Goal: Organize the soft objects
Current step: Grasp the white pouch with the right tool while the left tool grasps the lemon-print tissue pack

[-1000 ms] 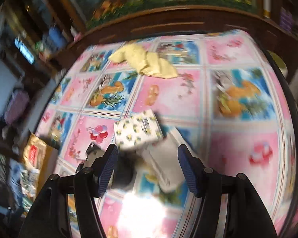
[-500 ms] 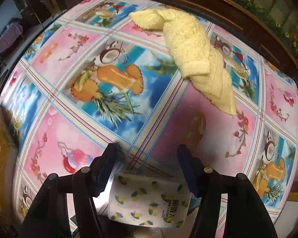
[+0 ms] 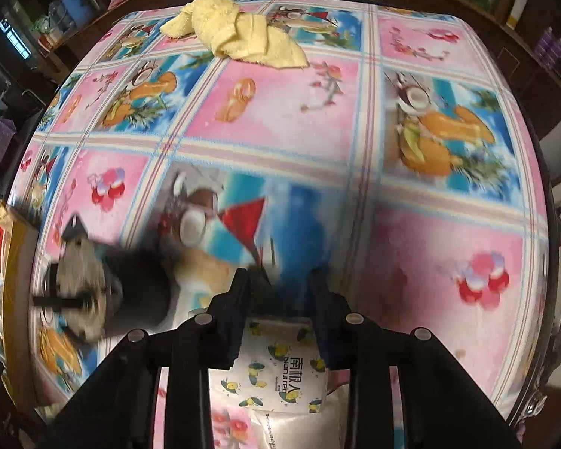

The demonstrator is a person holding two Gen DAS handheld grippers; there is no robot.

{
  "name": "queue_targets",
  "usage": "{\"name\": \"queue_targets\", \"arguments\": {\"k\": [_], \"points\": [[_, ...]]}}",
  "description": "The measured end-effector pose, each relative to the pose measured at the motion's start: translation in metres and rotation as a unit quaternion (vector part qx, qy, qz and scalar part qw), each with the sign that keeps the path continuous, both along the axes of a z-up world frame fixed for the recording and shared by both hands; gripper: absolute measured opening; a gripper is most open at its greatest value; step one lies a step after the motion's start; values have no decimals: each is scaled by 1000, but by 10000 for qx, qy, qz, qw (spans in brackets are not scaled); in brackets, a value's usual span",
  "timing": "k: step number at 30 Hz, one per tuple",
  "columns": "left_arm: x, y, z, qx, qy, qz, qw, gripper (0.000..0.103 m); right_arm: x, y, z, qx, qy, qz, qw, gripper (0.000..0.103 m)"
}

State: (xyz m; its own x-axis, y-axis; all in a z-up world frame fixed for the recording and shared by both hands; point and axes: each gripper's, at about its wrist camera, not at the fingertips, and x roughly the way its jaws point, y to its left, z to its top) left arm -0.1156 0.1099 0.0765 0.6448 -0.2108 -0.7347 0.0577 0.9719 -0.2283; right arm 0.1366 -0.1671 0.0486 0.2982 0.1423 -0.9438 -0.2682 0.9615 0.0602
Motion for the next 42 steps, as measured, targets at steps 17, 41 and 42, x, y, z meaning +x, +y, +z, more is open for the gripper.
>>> {"name": "queue_targets", "arguments": {"k": [17,41,42], "points": [[-28,-71,1,11,-29,-1244,9922,79,-183,-61,55,735,-1152,289,9902,82],[74,-211,-28,492,194,-3291,9428,78,-235,-72,-7,416,-946,660,9925,48],[77,-217,-31,573,207,-3392,9387,78,-237,-75,-7,449,-941,621,9926,48]]}}
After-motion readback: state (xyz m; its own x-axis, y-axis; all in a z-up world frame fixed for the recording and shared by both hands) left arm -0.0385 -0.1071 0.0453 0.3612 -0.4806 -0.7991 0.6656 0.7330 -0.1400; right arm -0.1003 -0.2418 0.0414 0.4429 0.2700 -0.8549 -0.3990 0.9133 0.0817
